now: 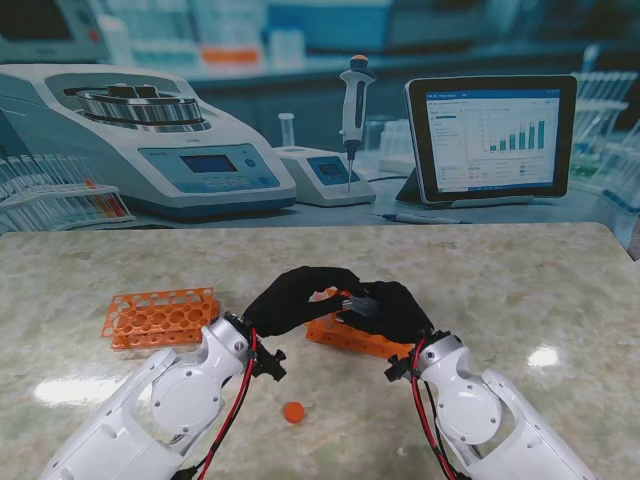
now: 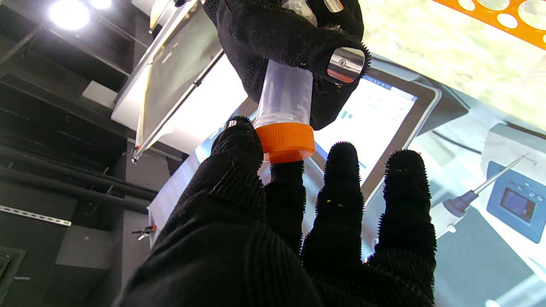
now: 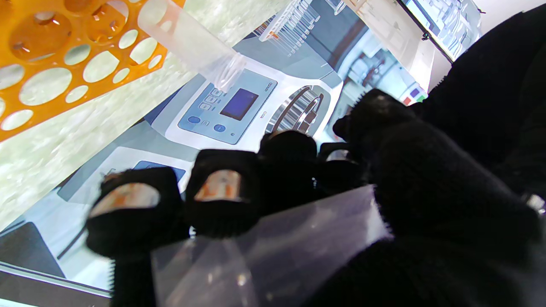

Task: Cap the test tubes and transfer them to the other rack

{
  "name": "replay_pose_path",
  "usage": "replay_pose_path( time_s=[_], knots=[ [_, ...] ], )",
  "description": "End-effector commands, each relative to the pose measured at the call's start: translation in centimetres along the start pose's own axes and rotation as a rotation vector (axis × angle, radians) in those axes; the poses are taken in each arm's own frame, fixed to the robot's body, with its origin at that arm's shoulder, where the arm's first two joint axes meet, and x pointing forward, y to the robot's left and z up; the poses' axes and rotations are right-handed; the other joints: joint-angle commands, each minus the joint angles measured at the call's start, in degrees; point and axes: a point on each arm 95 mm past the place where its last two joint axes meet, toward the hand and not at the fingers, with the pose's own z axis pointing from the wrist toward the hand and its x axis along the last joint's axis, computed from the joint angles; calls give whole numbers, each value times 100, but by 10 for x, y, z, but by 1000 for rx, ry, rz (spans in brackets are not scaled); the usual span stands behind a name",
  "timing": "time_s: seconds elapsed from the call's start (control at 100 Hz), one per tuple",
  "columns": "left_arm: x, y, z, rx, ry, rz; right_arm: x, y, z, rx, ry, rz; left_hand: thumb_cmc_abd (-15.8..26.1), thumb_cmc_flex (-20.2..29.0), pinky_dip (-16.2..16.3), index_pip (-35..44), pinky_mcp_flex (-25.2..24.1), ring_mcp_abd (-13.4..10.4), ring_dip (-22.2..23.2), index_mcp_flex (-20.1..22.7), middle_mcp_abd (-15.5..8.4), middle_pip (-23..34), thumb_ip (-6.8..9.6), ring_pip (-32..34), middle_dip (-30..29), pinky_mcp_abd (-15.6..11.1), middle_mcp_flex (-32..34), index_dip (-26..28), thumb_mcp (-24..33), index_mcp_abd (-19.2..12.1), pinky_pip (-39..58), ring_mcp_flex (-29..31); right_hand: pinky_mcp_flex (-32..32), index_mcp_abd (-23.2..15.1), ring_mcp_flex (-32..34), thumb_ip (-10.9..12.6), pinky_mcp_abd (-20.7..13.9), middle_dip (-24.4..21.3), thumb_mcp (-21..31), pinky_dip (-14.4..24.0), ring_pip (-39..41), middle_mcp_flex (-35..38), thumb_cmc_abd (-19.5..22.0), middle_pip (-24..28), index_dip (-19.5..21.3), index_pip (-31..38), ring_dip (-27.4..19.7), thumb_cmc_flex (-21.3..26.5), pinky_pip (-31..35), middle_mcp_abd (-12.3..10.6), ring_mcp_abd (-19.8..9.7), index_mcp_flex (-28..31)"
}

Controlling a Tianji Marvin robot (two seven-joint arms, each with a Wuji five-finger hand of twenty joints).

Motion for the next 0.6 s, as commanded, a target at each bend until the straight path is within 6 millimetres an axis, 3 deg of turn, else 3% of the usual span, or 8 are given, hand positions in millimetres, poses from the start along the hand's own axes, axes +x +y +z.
replay_pose_path(
  time_s=[0.0, 0.32, 0.4, 0.44, 0.59],
  knots=[
    [2, 0, 0, -5, 2, -4, 3, -3, -1, -2, 3, 12, 278, 307, -34, -126, -161, -76, -171, -200, -291, 16, 198, -221, -132, 109, -196, 105, -166, -241, -306, -207, 108, -223, 120, -109, 15, -33, -68, 18, 190, -18, 82, 79, 116, 90, 65, 26, 227, -36, -192, -26],
    [4, -1, 3, -9, 8, -21, 3, -3, -2, -3, 1, 14, 411, 124, -340, -234, -561, -121, -529, -355, -186, -135, 228, -556, -273, 379, -486, 162, -296, -262, -987, -544, 109, -220, 120, -111, 12, -31, -71, 20, 200, -18, 85, 81, 117, 91, 69, 21, 229, -37, -180, -26],
    [5, -1, 4, -9, 10, -24, 3, -3, -2, -3, 0, 15, 427, 35, -454, -282, -603, -129, -623, -406, -157, -185, 235, -632, -311, 349, -573, 172, -322, -248, -1202, -617, 109, -222, 120, -111, 12, -32, -72, 20, 200, -19, 87, 81, 118, 91, 69, 22, 229, -38, -180, -29],
    [5, -1, 4, -9, 11, -25, 3, -3, -2, -3, -1, 15, 454, -48, -485, -328, -668, -132, -650, -462, 5, -225, 224, -657, -333, 327, -642, 157, -353, -228, -1273, -674, 109, -224, 120, -110, 12, -32, -72, 20, 200, -19, 88, 81, 118, 90, 69, 23, 229, -38, -180, -28],
    [5, -2, 6, -1, 18, -33, 2, -3, -2, -5, -2, 16, 539, -372, -587, -478, -837, -135, -722, -619, 16, -311, 207, -720, -384, 225, -785, 122, -409, -131, -1512, -839, 109, -223, 119, -111, 11, -32, -76, 20, 200, -25, 90, 79, 118, 89, 69, 21, 227, -40, -181, -28]
  ],
)
